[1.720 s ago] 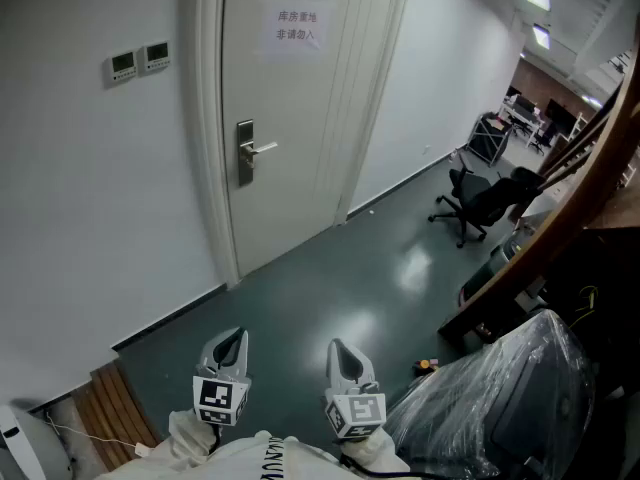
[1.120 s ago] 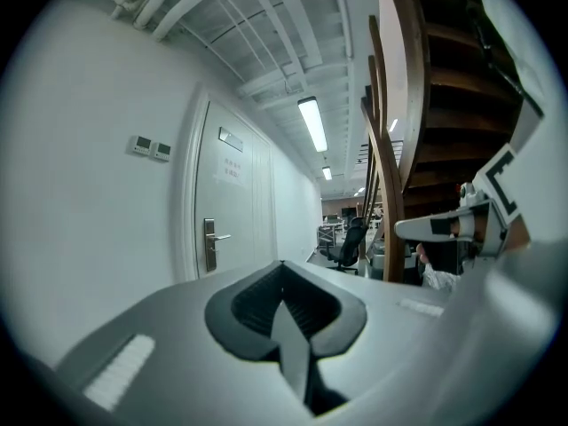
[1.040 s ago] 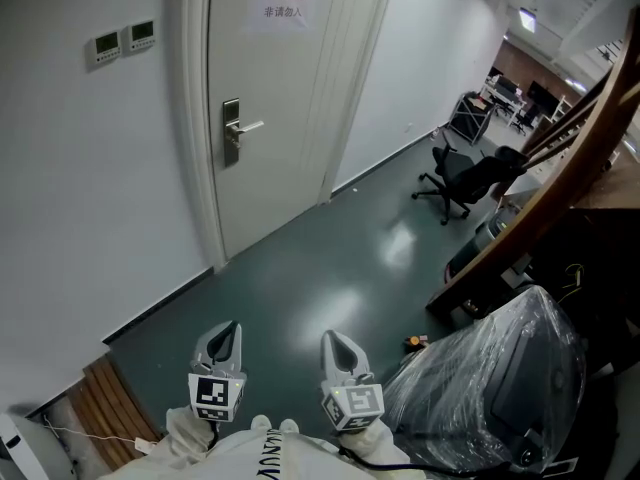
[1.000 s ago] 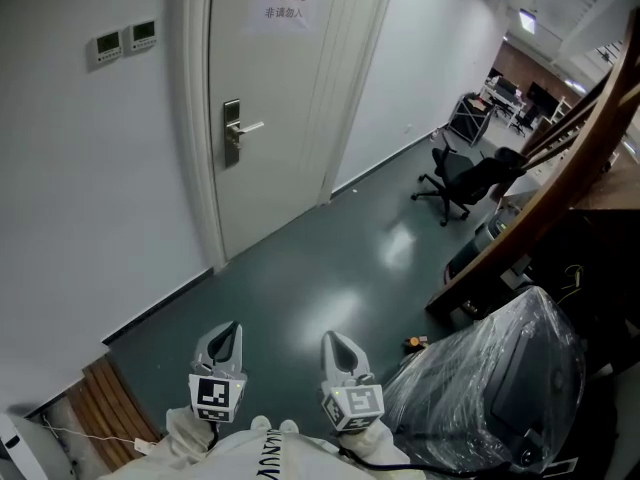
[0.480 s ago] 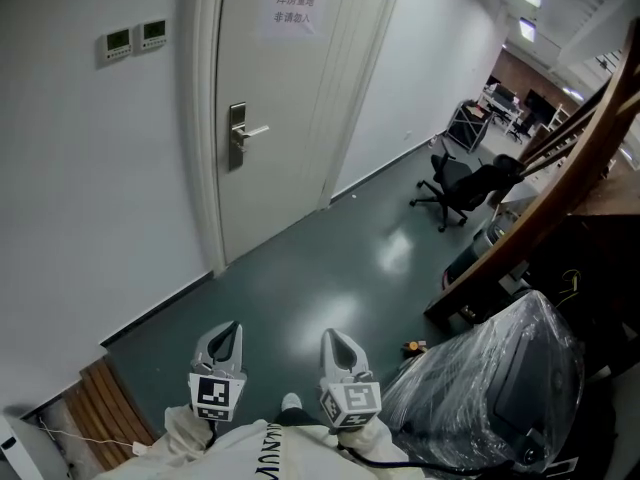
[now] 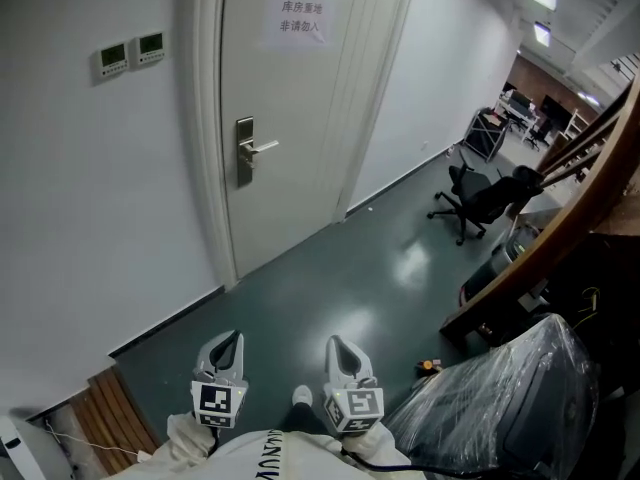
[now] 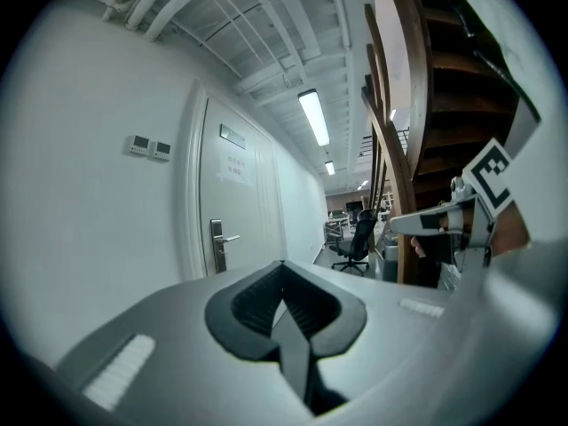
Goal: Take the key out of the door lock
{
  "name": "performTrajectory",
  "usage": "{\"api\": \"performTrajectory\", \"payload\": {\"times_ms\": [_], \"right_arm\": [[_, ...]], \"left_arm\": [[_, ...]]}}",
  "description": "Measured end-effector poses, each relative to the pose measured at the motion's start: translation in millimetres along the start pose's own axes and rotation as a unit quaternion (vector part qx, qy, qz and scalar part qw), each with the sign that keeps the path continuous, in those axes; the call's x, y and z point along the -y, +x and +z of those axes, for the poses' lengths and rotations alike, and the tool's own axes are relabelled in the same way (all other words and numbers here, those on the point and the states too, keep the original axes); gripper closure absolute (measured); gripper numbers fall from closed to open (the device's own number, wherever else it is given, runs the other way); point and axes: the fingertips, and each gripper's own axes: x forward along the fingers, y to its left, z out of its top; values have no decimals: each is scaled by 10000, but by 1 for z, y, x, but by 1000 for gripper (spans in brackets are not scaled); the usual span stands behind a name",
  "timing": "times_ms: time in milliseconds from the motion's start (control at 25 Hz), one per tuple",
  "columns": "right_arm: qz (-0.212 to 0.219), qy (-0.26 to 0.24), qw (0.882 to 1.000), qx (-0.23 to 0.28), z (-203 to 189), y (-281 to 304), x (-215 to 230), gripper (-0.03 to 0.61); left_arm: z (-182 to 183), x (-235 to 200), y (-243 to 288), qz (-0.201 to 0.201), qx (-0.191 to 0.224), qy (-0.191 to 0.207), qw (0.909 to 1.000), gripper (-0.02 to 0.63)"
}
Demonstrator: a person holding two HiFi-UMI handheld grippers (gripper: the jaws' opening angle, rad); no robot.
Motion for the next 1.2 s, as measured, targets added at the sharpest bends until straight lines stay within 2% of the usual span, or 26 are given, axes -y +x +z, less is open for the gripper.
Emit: {"api": "performTrajectory", "payload": {"times_ms": [600,840,1040,1200], "right_arm": [[396,253,9988,-144,5,111,87,577],[473,424,9979,-114,8,144,135,577],[622,473,9969,-48,15,169,163,577],[801,523,9954,-2,18,183,162,577]], "left_arm": [[9,-3,138,142,-284,14,9995,614],[16,2,190,276,-321,41,9991,614],[32,8,211,416,-233,211,9986,614],[23,-4,212,616,-417,153,9971,614]]}}
